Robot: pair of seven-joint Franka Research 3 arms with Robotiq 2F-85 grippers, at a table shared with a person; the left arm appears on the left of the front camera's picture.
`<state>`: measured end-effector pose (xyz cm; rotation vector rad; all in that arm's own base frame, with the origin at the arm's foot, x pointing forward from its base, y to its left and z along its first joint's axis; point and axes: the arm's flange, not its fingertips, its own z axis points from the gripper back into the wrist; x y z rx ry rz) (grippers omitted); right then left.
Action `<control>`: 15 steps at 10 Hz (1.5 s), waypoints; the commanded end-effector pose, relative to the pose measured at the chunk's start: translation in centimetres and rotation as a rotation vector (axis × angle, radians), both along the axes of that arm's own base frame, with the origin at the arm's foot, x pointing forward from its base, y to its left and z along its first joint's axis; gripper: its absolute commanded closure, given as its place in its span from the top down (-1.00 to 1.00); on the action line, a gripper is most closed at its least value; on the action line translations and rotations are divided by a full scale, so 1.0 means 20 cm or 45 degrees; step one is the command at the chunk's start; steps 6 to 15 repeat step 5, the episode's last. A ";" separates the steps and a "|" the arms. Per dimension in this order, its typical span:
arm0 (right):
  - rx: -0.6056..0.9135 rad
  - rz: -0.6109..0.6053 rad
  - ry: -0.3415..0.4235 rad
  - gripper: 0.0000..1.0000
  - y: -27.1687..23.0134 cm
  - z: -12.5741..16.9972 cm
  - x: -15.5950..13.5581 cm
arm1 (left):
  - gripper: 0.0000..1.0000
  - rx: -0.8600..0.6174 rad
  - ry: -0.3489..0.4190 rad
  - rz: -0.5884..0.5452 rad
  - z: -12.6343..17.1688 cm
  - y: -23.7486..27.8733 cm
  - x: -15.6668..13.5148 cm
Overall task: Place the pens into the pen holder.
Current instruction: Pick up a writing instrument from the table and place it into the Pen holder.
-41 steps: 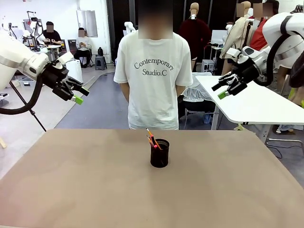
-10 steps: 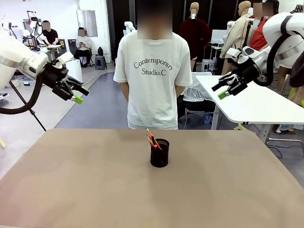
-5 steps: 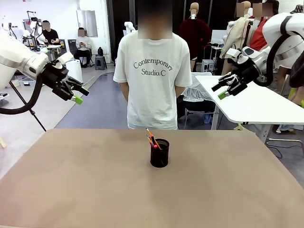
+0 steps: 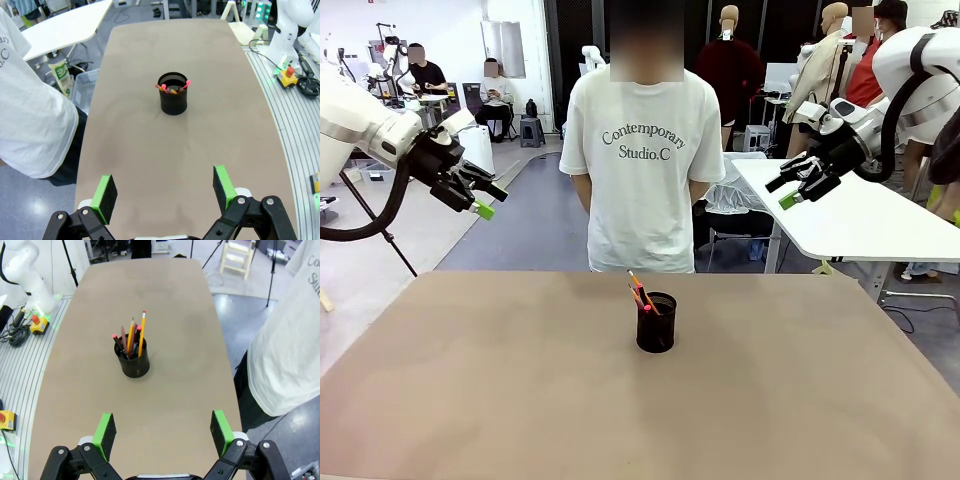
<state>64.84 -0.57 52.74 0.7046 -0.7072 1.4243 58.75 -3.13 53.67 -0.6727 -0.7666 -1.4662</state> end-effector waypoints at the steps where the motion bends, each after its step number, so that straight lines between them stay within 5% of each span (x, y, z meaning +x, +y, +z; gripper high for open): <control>1: 0.006 0.008 0.008 1.00 0.00 0.00 -0.01 | 1.00 -0.003 -0.001 0.006 0.00 0.00 -0.01; 15: 0.006 0.008 0.008 1.00 0.00 0.00 -0.01 | 1.00 -0.003 -0.001 0.006 0.00 0.00 -0.01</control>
